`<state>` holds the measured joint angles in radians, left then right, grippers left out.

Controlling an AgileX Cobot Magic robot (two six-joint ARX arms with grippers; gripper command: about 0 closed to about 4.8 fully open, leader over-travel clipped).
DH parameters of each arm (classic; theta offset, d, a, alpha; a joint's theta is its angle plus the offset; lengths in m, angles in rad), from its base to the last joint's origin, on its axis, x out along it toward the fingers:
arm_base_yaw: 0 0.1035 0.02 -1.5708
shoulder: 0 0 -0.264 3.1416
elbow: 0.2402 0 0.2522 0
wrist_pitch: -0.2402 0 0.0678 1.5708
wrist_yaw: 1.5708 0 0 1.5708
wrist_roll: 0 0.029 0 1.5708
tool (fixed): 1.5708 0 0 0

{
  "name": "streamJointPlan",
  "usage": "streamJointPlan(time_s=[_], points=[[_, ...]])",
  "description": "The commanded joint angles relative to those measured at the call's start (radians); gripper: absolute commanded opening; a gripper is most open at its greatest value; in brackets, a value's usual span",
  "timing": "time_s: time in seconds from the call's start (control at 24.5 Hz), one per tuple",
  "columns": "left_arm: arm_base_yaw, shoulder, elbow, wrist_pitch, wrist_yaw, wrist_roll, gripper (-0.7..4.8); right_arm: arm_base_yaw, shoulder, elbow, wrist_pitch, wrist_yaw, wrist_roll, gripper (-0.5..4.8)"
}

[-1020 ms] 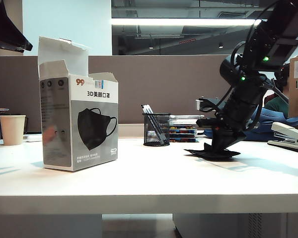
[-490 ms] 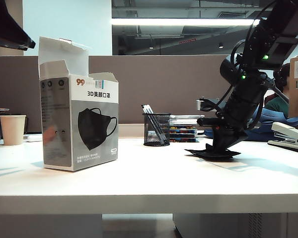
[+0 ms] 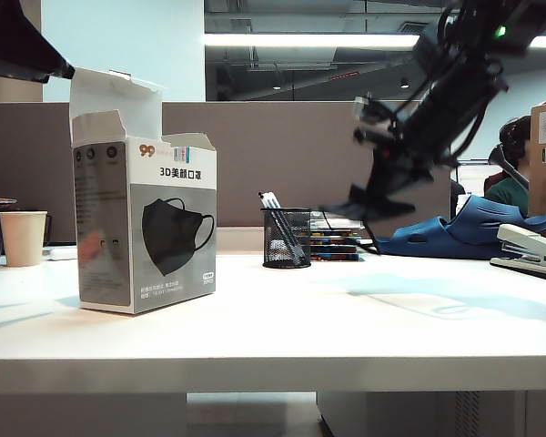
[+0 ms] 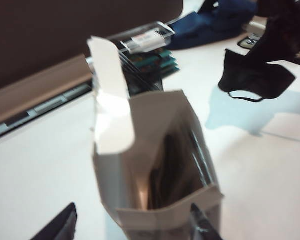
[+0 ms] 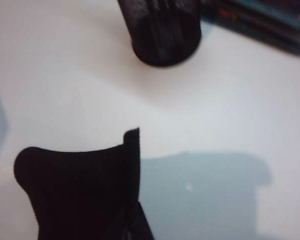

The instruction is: Put the mask into the mask box.

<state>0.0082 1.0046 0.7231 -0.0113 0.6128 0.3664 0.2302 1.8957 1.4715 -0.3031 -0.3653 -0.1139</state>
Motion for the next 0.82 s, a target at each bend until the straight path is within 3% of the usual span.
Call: streamJointPlan(time_s=[0.04, 0.61, 0.82], points=[[0.0, 0.0, 0.004, 0.052, -0.027, 0.0, 2.82, 0.001, -0.047, 0.004, 0.037, -0.071, 0.05, -0.09], [-0.001, 0.155, 0.005, 0.18, -0.025, -0.012, 2.81, 0.072, -0.101, 0.01, 0.129, -0.266, 0.171, -0.09], [-0.008, 0.187, 0.008, 0.266, -0.022, -0.068, 2.78, 0.122, -0.102, 0.01, 0.195, -0.304, 0.198, -0.09]])
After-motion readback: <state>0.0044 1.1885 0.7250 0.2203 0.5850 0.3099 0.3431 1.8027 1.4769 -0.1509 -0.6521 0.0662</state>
